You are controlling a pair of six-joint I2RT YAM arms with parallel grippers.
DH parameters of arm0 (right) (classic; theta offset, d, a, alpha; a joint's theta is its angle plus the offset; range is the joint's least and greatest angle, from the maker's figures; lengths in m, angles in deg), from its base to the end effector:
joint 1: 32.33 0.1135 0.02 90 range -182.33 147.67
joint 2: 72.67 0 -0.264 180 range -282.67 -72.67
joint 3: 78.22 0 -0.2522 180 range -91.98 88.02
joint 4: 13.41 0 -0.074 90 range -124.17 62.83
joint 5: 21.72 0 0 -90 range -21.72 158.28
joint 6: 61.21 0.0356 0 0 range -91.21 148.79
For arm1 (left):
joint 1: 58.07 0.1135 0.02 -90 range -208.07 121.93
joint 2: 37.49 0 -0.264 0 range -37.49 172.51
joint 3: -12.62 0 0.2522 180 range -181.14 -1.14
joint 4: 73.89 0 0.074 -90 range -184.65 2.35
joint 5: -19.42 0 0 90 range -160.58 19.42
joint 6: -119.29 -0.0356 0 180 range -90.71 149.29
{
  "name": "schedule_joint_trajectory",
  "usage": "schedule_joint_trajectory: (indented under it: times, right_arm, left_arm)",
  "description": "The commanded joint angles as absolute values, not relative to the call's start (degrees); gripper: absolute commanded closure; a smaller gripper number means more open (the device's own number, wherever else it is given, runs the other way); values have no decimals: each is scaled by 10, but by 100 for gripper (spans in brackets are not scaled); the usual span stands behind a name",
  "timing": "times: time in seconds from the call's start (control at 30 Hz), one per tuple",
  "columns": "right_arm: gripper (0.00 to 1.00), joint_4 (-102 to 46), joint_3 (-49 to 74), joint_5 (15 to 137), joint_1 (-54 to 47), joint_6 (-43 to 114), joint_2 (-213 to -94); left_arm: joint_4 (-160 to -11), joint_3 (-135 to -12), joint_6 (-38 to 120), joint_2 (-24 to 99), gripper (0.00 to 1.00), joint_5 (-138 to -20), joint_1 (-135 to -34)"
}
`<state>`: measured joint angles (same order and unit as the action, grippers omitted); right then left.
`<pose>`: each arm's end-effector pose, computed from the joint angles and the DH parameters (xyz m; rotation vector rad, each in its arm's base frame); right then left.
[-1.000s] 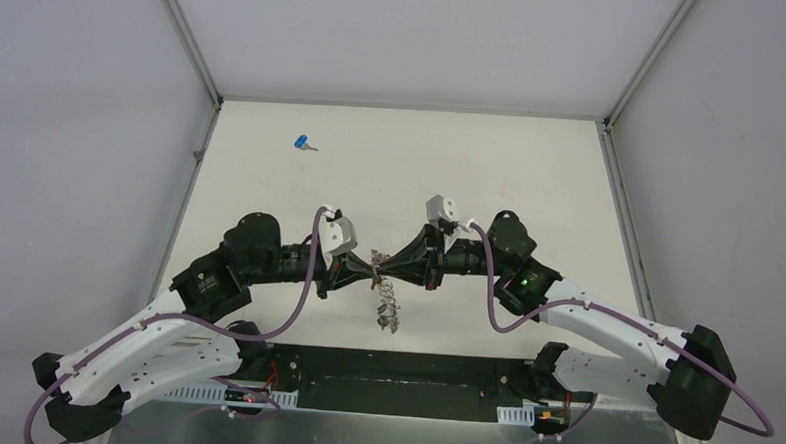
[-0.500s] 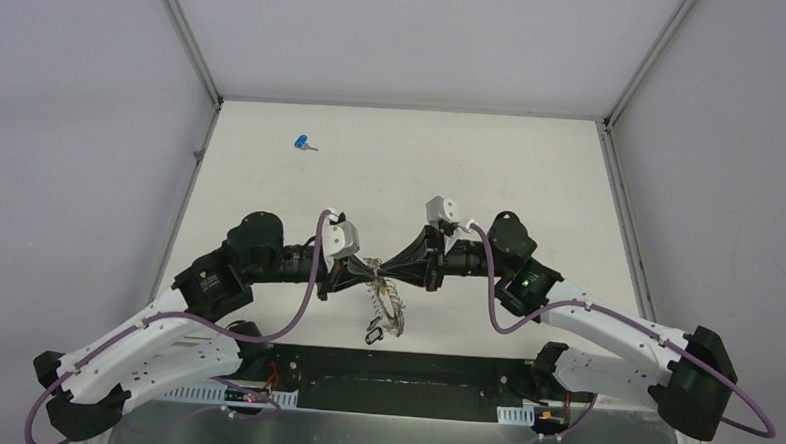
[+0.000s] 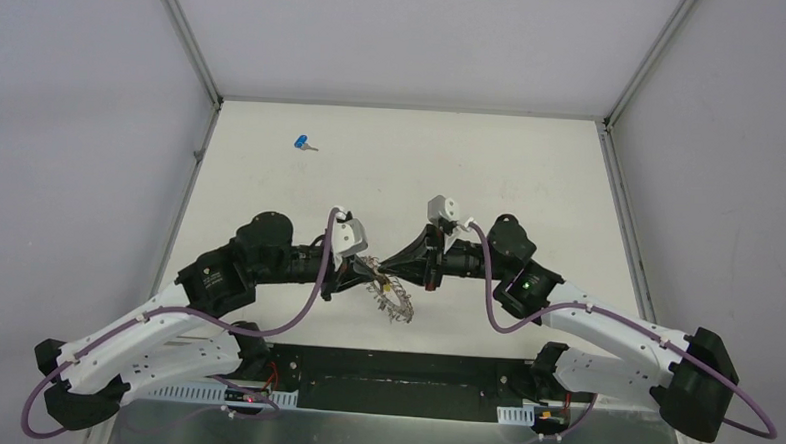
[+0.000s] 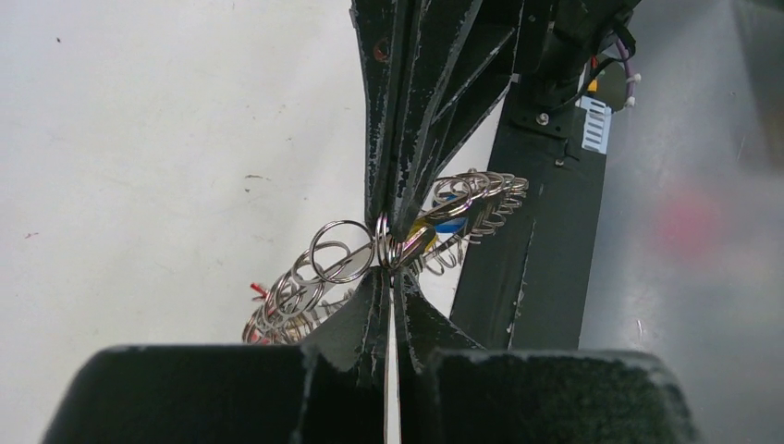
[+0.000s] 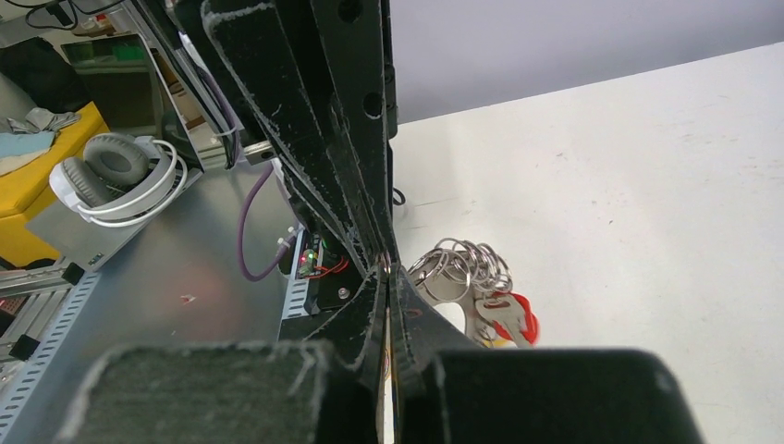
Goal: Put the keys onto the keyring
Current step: Adjust the keyring.
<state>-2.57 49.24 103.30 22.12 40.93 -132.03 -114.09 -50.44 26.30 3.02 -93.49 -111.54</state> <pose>0.1222 0.2061 0.3179 -1.0778 1.2912 1.3583 0.0805 -0.1320 0.3493 1.1780 1.5829 -0.9663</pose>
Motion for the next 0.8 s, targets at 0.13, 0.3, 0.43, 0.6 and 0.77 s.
schedule_joint_trajectory:
  times: [0.13,0.3,0.43,0.6,0.77]
  right_arm:
    - [100,25,492,987,222,413,-1298]
    - [100,22,495,982,222,412,-1295]
    - [100,19,495,983,222,411,-1293]
    - [100,19,491,991,222,407,-1291]
    - [100,20,489,1002,222,402,-1290]
  left_arm:
    - [-1198,-553,266,72,100,-875,-1184]
    - [-1206,-558,263,56,98,-864,-1187]
    - [-1205,-566,273,39,79,-860,-1188]
    - [-1195,-577,311,35,65,-831,-1187]
    - [-1176,-569,341,28,61,-787,-1188]
